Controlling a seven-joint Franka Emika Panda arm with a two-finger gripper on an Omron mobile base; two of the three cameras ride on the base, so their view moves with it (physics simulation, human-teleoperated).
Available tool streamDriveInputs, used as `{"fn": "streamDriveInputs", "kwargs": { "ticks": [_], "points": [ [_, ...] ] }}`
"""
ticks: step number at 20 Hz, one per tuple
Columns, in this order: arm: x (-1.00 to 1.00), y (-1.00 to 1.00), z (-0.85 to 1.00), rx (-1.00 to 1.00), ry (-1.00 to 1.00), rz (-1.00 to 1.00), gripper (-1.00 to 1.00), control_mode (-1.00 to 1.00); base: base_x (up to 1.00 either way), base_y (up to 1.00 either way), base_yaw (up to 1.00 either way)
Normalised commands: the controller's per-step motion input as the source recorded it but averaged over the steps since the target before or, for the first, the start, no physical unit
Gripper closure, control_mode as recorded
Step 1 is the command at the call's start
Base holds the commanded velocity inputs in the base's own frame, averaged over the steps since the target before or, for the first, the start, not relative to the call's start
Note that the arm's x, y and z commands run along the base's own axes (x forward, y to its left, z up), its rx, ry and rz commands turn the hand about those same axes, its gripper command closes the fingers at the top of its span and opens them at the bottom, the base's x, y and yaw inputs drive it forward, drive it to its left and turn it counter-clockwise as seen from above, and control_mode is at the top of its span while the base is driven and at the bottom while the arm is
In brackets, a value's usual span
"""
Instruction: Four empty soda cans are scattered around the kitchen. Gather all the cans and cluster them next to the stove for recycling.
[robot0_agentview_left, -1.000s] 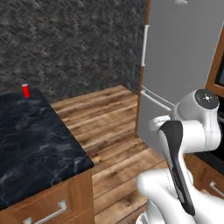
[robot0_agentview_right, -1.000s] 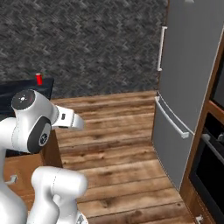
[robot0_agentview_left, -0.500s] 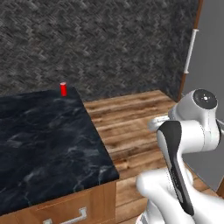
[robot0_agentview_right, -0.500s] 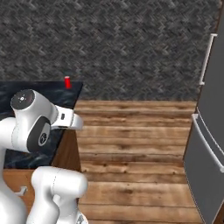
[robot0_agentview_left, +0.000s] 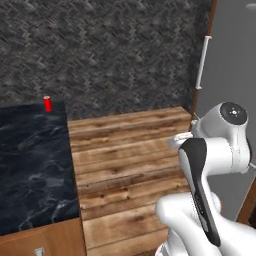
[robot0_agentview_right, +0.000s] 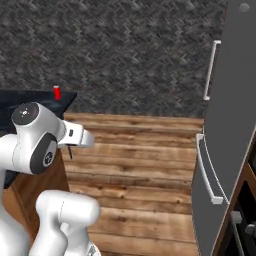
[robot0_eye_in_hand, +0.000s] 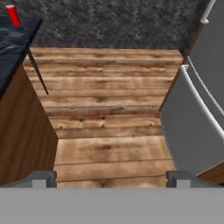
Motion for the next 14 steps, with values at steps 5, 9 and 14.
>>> {"fn": "streamDriveInputs", "kwargs": {
  "ticks": [5,9,14],
  "points": [
    [0.00,0.00,0.00,0.00,0.00,0.00,-1.00,1.00,0.59,-0.04,0.08],
    [0.00,0.00,0.00,0.00,0.00,0.00,-1.00,1.00,0.97,0.00,-0.02],
    [0.00,0.00,0.00,0.00,0.00,0.00,-1.00,1.00,1.00,-0.02,-0.03]
  ]
}}
